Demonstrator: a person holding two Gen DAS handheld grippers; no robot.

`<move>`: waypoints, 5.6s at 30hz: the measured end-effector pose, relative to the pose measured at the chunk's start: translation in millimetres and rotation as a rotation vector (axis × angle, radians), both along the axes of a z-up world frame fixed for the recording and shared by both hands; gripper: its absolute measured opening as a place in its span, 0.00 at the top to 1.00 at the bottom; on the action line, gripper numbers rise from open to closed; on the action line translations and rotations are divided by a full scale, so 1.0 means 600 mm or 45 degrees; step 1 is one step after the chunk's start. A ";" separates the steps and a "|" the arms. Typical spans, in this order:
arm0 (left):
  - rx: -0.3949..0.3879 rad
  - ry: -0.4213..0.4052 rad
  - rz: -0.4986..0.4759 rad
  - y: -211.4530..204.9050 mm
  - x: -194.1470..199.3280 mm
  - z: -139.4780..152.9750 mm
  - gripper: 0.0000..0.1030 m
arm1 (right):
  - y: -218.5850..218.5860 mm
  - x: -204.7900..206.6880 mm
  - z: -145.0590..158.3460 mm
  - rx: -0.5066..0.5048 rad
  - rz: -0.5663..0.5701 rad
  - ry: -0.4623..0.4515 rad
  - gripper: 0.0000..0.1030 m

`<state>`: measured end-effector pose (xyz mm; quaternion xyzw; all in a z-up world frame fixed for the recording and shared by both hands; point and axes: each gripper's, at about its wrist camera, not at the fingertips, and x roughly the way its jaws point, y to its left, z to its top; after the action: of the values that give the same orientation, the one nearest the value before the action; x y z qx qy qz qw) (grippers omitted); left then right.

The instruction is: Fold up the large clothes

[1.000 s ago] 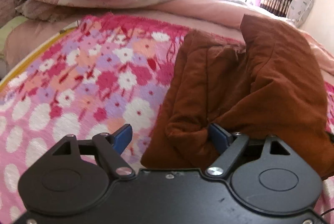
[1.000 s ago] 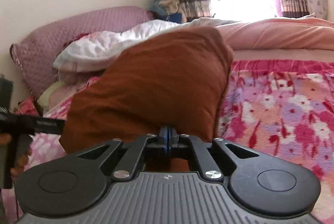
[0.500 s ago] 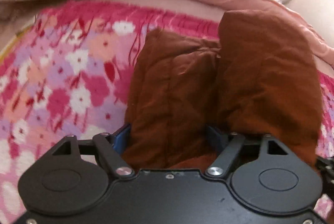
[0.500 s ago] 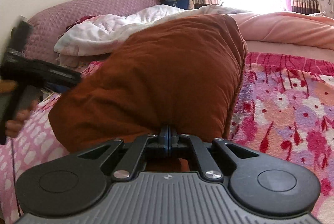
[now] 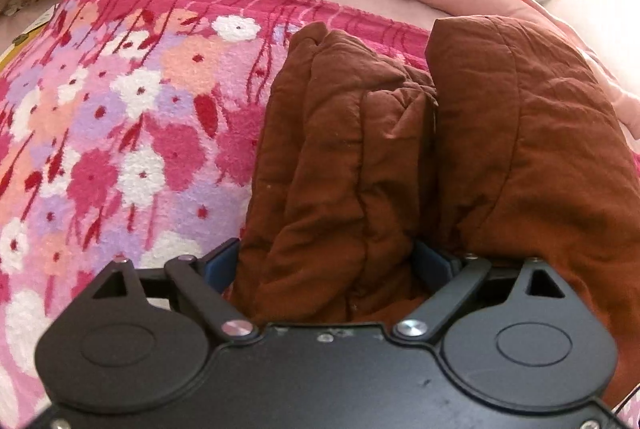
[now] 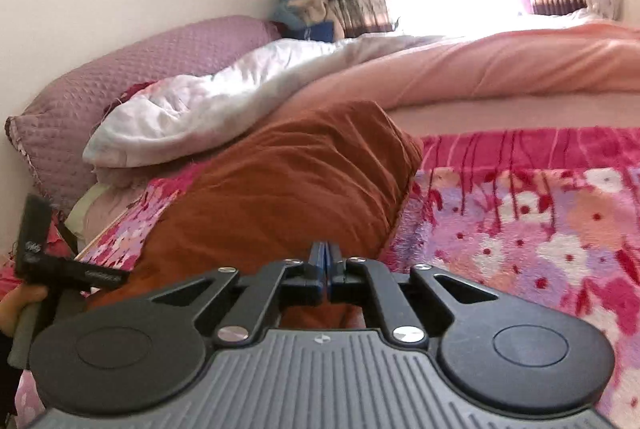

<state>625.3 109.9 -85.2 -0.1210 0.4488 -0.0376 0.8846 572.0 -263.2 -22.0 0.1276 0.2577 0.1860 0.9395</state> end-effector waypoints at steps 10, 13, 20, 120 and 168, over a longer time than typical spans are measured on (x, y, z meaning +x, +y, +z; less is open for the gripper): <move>0.000 0.007 -0.029 0.014 0.017 0.008 0.04 | 0.070 0.057 -0.037 -0.150 0.091 0.101 0.93; -0.013 -0.008 0.009 0.038 0.011 0.036 0.05 | 0.075 0.062 -0.033 -0.174 0.108 0.120 0.93; 0.080 -0.031 -0.012 0.031 0.061 0.088 0.09 | 0.086 0.074 -0.023 -0.224 0.129 0.124 0.93; -0.414 -0.010 0.000 0.070 -0.133 0.029 0.72 | 0.052 -0.071 -0.084 0.465 0.112 0.397 0.30; -0.065 -0.259 -0.229 -0.189 -0.336 0.077 0.48 | -0.108 -0.349 -0.058 0.352 0.011 0.312 0.30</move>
<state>423.9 -3.4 -39.1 -0.0985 0.3647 -0.1401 0.9152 362.7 -328.2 -56.9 0.2760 0.3429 0.2068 0.8738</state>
